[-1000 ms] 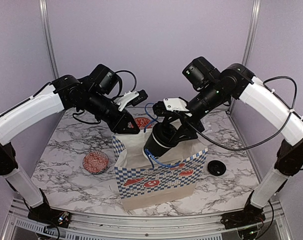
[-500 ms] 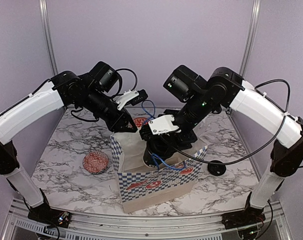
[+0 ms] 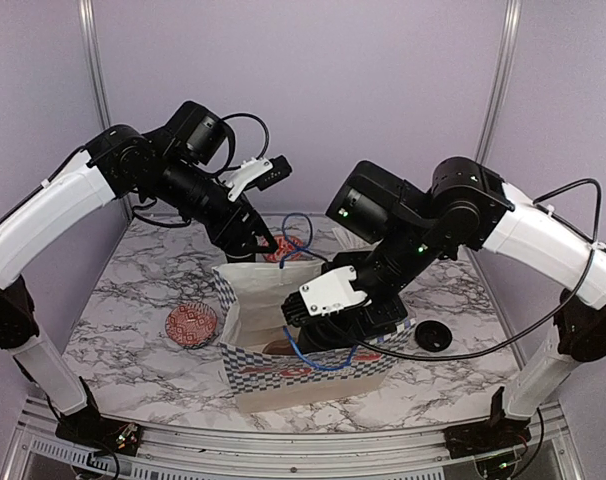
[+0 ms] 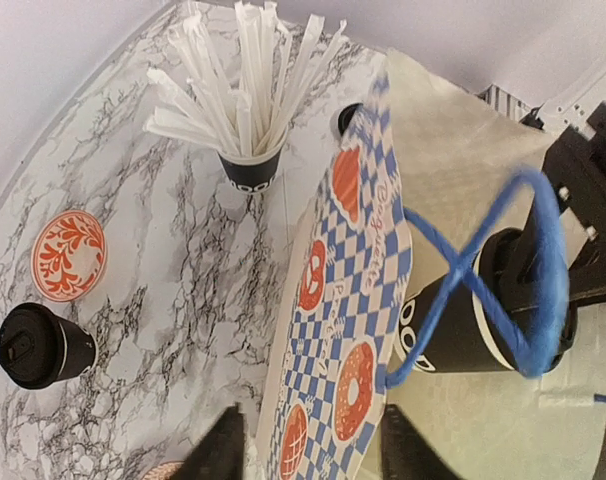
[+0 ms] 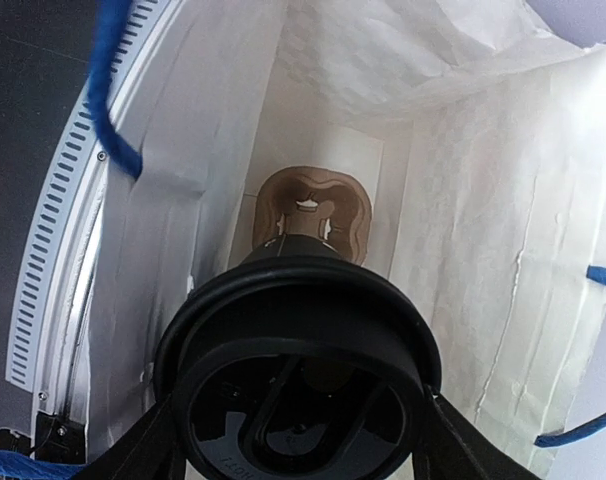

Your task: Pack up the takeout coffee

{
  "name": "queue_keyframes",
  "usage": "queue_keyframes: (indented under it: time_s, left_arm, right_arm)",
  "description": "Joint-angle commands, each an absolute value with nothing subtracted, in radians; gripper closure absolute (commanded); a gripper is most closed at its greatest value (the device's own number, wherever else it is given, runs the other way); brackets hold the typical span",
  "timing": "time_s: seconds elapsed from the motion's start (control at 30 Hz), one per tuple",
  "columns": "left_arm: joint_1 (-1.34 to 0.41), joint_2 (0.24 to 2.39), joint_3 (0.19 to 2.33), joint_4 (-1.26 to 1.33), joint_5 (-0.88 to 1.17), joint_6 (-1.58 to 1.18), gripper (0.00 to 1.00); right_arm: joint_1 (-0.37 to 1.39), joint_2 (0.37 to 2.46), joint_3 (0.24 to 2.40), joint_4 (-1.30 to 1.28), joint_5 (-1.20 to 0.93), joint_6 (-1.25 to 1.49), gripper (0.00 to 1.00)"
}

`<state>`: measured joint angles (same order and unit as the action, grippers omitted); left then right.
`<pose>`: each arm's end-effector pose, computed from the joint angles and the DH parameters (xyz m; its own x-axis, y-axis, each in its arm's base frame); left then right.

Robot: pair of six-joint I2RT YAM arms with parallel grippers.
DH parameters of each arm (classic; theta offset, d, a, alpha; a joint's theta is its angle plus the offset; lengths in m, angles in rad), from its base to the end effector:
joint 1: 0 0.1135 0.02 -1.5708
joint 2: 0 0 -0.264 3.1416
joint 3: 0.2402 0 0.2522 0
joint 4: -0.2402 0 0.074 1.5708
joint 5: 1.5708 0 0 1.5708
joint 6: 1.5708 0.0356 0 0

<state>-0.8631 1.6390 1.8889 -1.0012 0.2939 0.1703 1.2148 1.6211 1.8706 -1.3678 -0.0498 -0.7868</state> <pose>0.2129 -0.2647 0.4218 -0.2907 0.5894 -0.7537 0.9276 0.3668 -0.0710 0.1042 0.2853 0.3973 0.4469 -0.8273 -0.3404 -0.8883 -0.3655 -0.2780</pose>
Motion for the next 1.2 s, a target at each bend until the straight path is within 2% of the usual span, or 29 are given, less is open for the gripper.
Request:
queue_keyframes:
  time_s: [0.0, 0.13, 0.27, 0.57, 0.77, 1.0, 1.17]
  left_arm:
    - [-0.868, 1.612, 1.975, -1.028, 0.313, 0.174, 0.38]
    - [-0.868, 1.568, 1.992, -1.001, 0.290, 0.182, 0.26]
    - [-0.850, 1.565, 1.938, -0.927, 0.167, 0.176, 0.22]
    - [-0.785, 1.678, 1.786, -0.833, 0.226, 0.138, 0.26]
    - [-0.778, 1.660, 1.754, -0.811, 0.220, 0.153, 0.27]
    - [-0.793, 1.556, 1.718, -0.654, 0.447, 0.222, 0.23]
    - [-0.852, 1.637, 1.797, -0.587, 0.572, 0.270, 0.22]
  right_arm:
    - [1.266, 1.559, 1.827, -1.373, -0.017, -0.729, 0.64]
    - [1.299, 1.505, 1.731, -1.373, -0.027, -0.716, 0.64]
    - [1.332, 1.453, 1.667, -1.373, -0.047, -0.726, 0.66]
    - [1.376, 1.402, 1.578, -1.373, -0.052, -0.731, 0.70]
    - [1.381, 1.429, 1.590, -1.356, 0.083, -0.768, 0.71]
    - [1.380, 1.444, 1.618, -1.335, 0.144, -0.808, 0.72]
    - [1.379, 1.442, 1.631, -1.330, 0.154, -0.810, 0.73]
